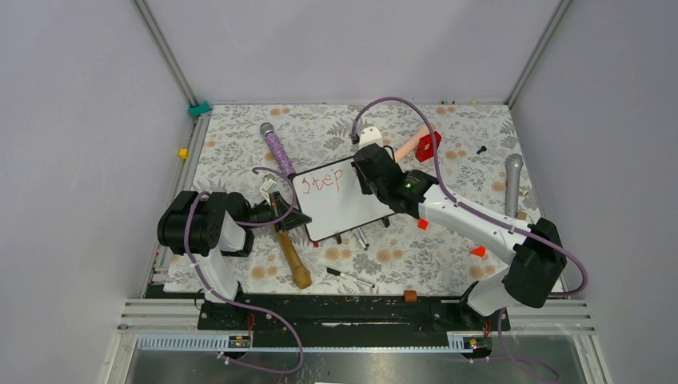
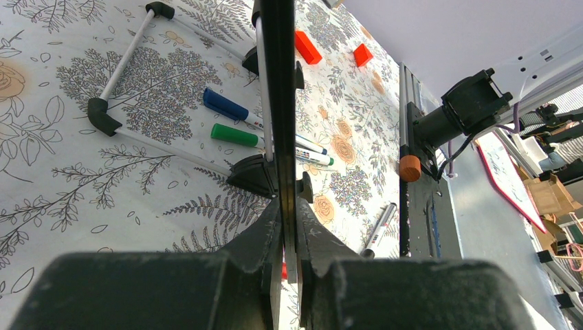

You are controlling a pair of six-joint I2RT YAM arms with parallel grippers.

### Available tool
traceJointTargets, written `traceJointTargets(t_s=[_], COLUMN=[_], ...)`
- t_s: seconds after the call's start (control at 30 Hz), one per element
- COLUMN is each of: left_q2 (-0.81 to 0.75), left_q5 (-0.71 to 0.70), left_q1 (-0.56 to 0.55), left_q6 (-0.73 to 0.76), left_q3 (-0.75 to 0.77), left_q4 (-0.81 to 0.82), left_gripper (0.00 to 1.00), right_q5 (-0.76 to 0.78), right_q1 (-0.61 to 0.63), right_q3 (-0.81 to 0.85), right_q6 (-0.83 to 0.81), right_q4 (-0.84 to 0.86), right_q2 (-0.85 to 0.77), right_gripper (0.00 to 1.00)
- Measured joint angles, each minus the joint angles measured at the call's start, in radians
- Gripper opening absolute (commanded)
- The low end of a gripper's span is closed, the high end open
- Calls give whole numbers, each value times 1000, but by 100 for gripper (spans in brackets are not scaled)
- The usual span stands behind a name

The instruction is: Write a sentence on the whiteboard

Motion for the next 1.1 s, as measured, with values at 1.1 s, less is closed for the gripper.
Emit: traceJointTargets(t_s=[1.1], left_q2=[2], left_q5=[-1], left_q1=[0], left_q6=[-1], left_q3=[0], left_q4=[-3], left_gripper=[0], right_q5=[8], right_q1=[0], right_q3=[11], right_q6=[-8], right_q4=[5], right_q2=[21], right_gripper=[0])
